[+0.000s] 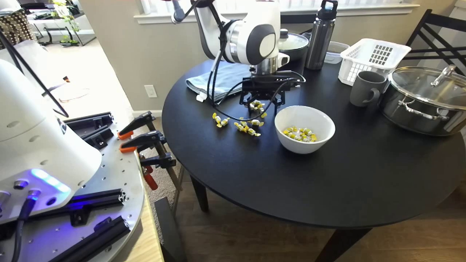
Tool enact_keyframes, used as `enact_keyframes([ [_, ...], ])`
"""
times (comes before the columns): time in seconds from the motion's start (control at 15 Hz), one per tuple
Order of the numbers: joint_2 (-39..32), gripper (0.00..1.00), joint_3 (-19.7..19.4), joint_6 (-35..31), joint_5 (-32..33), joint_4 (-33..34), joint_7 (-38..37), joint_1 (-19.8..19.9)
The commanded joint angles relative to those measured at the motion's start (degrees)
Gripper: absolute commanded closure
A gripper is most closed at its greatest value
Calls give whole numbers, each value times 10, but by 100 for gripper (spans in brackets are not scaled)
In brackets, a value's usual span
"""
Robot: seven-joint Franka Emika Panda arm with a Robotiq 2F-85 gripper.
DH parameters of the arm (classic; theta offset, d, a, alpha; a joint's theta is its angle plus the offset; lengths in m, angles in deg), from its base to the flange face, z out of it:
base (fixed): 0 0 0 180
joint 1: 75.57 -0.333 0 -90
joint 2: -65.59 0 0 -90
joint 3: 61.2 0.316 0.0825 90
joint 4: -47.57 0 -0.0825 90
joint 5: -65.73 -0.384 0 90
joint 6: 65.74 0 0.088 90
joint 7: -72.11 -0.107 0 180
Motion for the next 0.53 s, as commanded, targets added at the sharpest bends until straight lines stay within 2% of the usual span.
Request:
enact_keyframes([
  [0.0, -5, 27, 24, 14, -30, 4, 49, 19],
  [0.47, 1, 73, 27, 17, -32, 10, 59, 22],
])
